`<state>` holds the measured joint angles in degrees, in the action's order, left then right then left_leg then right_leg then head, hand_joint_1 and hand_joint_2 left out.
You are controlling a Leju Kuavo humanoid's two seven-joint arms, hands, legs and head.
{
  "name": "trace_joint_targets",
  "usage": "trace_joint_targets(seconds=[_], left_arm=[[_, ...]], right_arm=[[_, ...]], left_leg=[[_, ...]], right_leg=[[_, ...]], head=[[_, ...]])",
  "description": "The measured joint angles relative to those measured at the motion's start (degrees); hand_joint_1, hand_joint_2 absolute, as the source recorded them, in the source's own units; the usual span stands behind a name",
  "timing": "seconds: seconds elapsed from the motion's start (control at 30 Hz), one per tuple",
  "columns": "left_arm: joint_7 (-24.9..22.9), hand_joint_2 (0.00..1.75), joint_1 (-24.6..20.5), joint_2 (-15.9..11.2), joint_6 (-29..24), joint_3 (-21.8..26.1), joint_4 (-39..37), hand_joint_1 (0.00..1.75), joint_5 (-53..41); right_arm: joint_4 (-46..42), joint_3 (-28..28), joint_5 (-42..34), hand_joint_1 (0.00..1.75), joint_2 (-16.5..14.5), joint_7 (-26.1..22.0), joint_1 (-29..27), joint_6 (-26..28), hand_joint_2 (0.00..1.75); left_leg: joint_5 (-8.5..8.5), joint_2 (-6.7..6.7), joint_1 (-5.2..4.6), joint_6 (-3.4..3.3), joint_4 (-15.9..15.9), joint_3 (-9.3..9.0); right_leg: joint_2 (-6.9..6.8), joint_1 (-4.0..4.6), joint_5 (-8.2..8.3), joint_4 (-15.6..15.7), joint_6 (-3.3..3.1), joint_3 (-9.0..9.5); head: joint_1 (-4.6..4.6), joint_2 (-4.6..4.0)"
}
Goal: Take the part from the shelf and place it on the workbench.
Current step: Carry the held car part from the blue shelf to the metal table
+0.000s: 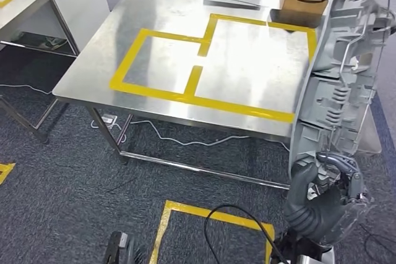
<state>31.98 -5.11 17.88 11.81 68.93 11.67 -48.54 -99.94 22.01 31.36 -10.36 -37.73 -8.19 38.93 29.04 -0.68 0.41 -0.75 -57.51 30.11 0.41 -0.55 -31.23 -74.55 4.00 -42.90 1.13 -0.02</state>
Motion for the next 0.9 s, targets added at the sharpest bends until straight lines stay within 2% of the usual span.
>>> trace_joint_targets(seconds=[0.07, 0.1, 0.13, 0.2, 0.27, 0.3, 0.33, 0.37, 0.4, 0.43, 0.47, 0.5, 0.57, 0.6, 0.63, 0.67, 0.73, 0.8, 0.83, 0.9], left_arm=[[0.00, 1.75, 0.09, 0.08, -0.01, 0.02, -0.01, 0.00, -0.02], [-0.08, 1.75, 0.11, 0.11, -0.14, 0.02, -0.01, 0.00, -0.06], [-0.50, 1.75, 0.13, 0.11, -0.76, 0.02, -0.02, 0.00, -0.20], [-2.14, 1.75, 0.09, 0.02, -3.25, 0.01, -0.02, 0.00, -0.74], [-3.67, 1.75, -0.11, -0.14, -5.89, 0.01, -0.01, 0.00, -1.21], [-3.97, 1.75, -0.26, -0.21, -6.60, 0.01, -0.01, 0.00, -1.29], [-4.18, 1.75, -0.41, -0.32, -7.13, 0.01, 0.00, 0.00, -1.33], [-4.30, 1.75, -0.48, -0.43, -7.43, 0.01, 0.00, 0.00, -1.35], [-4.40, 1.75, -0.46, -0.52, -7.64, 0.01, 0.00, 0.00, -1.35], [-4.51, 1.75, -0.35, -0.61, -7.79, 0.01, 0.00, 0.00, -1.36], [-4.58, 1.75, -0.23, -0.68, -7.89, 0.01, 0.00, 0.00, -1.38], [-4.63, 1.75, -0.12, -0.74, -7.94, 0.01, 0.00, 0.00, -1.40], [-4.66, 1.75, -0.01, -0.84, -7.98, 0.01, -0.01, 0.00, -1.46], [-4.66, 1.75, 0.03, -0.84, -7.99, 0.00, -0.01, 0.00, -1.49], [-4.66, 1.75, 0.05, -0.85, -8.00, -0.01, -0.02, 0.00, -1.52], [-4.66, 1.75, 0.08, -0.84, -8.00, -0.01, -0.02, 0.00, -1.56], [-4.63, 1.75, 0.09, -0.84, -8.00, 0.00, -0.02, 0.00, -1.62], [-4.59, 1.75, 0.11, -0.82, -8.00, 0.01, -0.02, 0.00, -1.68], [-4.56, 1.75, 0.07, -0.82, -8.00, 0.01, -0.02, 0.00, -1.72], [-4.36, 1.75, 0.04, -0.83, -7.82, 0.01, -0.02, 0.00, -1.79]], right_arm=[[0.03, 0.00, -0.01, 1.75, 0.02, -0.01, -0.01, 0.01, 1.75], [0.05, 0.00, 0.00, 1.75, 0.03, -0.01, -0.01, 0.02, 1.75], [0.08, 0.01, 0.04, 1.75, 0.05, -0.02, 0.00, 0.02, 1.75], [0.11, 0.02, 0.39, 1.75, 0.05, -0.05, 0.03, 0.02, 1.75], [0.08, 0.04, 0.99, 1.75, -0.02, 0.01, 0.05, 0.02, 1.75], [0.08, 0.04, 1.23, 1.75, -0.05, 0.07, 0.04, 0.02, 1.75], [0.08, 0.04, 1.44, 1.75, -0.08, 0.12, 0.03, 0.02, 1.75], [0.09, 0.04, 1.56, 1.75, -0.09, 0.15, 0.02, 0.02, 1.75], [0.09, 0.04, 1.65, 1.75, -0.09, 0.14, 0.02, 0.02, 1.75], [0.10, 0.04, 1.70, 1.75, -0.09, 0.13, 0.01, 0.02, 1.75], [0.10, 0.04, 1.73, 1.75, -0.09, 0.11, 0.01, 0.02, 1.75], [0.11, 0.04, 1.75, 1.75, -0.09, 0.11, 0.01, 0.02, 1.75], [0.12, 0.04, 1.80, 1.75, -0.09, 0.11, 0.01, 0.02, 1.75], [0.12, 0.04, 1.84, 1.75, -0.09, 0.09, 0.01, 0.02, 1.75], [0.11, 0.04, 1.90, 1.75, -0.09, 0.05, 0.01, 0.02, 1.75], [0.11, 0.04, 1.97, 1.75, -0.09, -0.01, 0.01, 0.02, 1.75], [0.09, 0.04, 2.05, 1.75, -0.09, -0.08, 0.02, 0.02, 1.75], [0.08, 0.04, 2.05, 1.75, -0.09, -0.08, 0.03, 0.02, 1.75], [0.08, 0.04, 2.05, 1.75, -0.09, -0.09, 0.03, 0.02, 1.75], [0.08, 0.03, 2.07, 1.75, -0.08, -0.16, 0.04, 0.02, 1.75]], left_leg=[[1.55, -0.19, 0.01, 0.15, 0.02, -2.20], [2.20, -0.29, -0.08, 0.38, -0.02, -3.00], [2.66, -0.34, -0.14, 0.67, 0.00, -3.53], [3.05, -0.36, -0.19, 1.26, 0.46, -4.01], [3.63, -0.25, -0.23, 1.91, 1.24, -4.70], [4.37, -0.18, -0.30, 2.28, 0.45, -4.47], [5.55, -0.12, -0.35, 2.65, -1.69, -3.43], [6.95, -0.06, -0.29, 2.93, -5.13, -1.48], [8.31, -0.04, -0.21, 3.19, -9.17, 1.05], [8.87, -0.03, -0.07, 3.41, -12.53, 3.49], [8.14, -0.02, 0.07, 3.57, -14.32, 5.35], [5.98, -0.01, 0.21, 3.70, -14.06, 6.37], [-0.79, 0.09, 0.56, 4.02, -8.37, 6.19], [-3.34, 0.15, 0.68, 4.20, -5.21, 5.65], [-4.44, 0.17, 0.81, 4.08, -2.56, 5.07], [-4.55, 0.13, 0.89, 3.78, -1.17, 4.81], [-3.42, -0.08, 0.92, 2.69, -0.51, 4.55], [-3.10, -0.18, 0.97, 1.86, -0.64, 4.30], [-2.93, -0.18, 1.02, 1.50, -0.63, 4.05], [-2.47, -0.13, 0.95, 0.97, -0.60, 3.56]], right_leg=[[-0.12, 0.07, 6.42, 7.50, -0.44, 1.86], [-0.24, 0.23, 8.55, 10.93, -0.73, 3.02], [-0.37, 0.38, 9.58, 13.15, -1.02, 3.83], [-0.41, 0.70, 9.08, 14.08, -1.58, 4.36], [-0.29, 0.48, 8.35, 14.87, -2.10, 5.10], [-0.33, 0.26, 8.07, 15.50, -2.36, 5.80], [-0.40, 0.01, 7.76, 16.20, -2.57, 6.63], [-0.46, -0.15, 7.49, 16.64, -2.70, 7.35], [-0.49, -0.26, 7.16, 16.90, -2.81, 7.92], [-0.40, -0.36, 6.80, 17.01, -2.80, 8.41], [-0.26, -0.49, 6.41, 17.05, -2.74, 8.91], [-0.11, -0.65, 5.99, 17.05, -2.60, 9.44], [0.18, -0.98, 5.12, 17.01, -2.05, 10.50], [0.32, -0.98, 4.71, 16.83, -1.62, 10.78], [0.47, -0.88, 4.40, 16.61, -1.22, 10.80], [0.59, -0.73, 4.20, 16.45, -0.88, 10.66], [0.67, -0.63, 3.98, 16.35, -0.52, 10.50], [0.39, -0.70, 3.03, 15.30, -0.24, 10.19], [0.25, -0.71, 1.83, 13.11, -0.12, 9.25], [0.05, -0.63, -1.43, 5.37, -0.10, 5.47]], head=[[0.13, -0.01], [0.18, -0.01], [0.16, -0.01], [0.00, 0.00], [-0.15, 0.00], [-0.24, 0.00], [-0.36, 0.00], [-0.48, 0.00], [-0.56, 0.00], [-0.57, 0.00], [-0.58, 0.00], [-0.60, 0.00], [-0.61, 0.00], [-0.73, 0.00], [-0.87, 0.00], [-0.99, 0.00], [-1.14, 0.00], [-1.09, 0.00], [-0.98, 0.00], [-0.80, 0.00]])
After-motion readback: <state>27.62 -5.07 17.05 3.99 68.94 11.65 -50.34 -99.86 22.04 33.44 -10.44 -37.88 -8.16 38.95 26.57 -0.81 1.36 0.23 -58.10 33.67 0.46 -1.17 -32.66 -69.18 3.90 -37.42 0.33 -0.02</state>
